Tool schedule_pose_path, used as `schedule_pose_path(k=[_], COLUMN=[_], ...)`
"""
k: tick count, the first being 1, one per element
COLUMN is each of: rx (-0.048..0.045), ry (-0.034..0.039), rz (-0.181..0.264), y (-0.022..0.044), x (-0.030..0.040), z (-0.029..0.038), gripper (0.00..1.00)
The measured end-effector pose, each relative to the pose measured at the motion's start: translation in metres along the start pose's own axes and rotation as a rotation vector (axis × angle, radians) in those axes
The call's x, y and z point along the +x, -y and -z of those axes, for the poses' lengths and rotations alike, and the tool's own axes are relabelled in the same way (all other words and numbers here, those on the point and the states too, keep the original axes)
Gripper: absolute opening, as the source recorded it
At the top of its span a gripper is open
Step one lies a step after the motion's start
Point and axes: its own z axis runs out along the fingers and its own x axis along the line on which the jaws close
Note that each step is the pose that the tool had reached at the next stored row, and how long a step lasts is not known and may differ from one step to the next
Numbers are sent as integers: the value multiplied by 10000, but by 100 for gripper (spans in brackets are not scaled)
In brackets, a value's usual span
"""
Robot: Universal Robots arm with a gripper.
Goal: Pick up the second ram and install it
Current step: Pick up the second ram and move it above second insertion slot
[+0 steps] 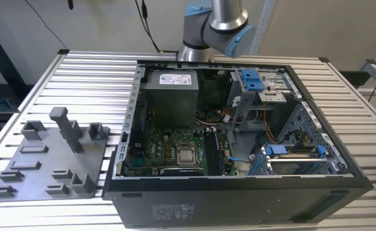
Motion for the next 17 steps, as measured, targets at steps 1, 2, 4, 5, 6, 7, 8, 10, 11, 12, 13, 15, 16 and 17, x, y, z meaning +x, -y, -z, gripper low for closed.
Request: schedule_pose_path(k=[1,2,4,5,6,7,8,10,11,12,13,15,16,17], rx=[0,-1,4,3,1,0,-1,-3,-2,-4,-6,-7,-10,-11], ry=[0,-1,0,0,-1,-1,-1,-1,0,-1,-1,-1,-1,-1], rz=[-4,-6,-7,-5,-3,-4,-6,-4,-4,-4,-4,-3,-4,-4], y=[0,0,-2,-1,10,30,61,132,167,205,248,340,385,429], x=[0,0,0,0,0,0,1,3,4,5,6,8,9,10], z=[14,21,20,21,21,21,20,19,17,16,16,13,12,11], gripper=[14,14,14,14,14,14,14,14,14,14,14,14,14,14])
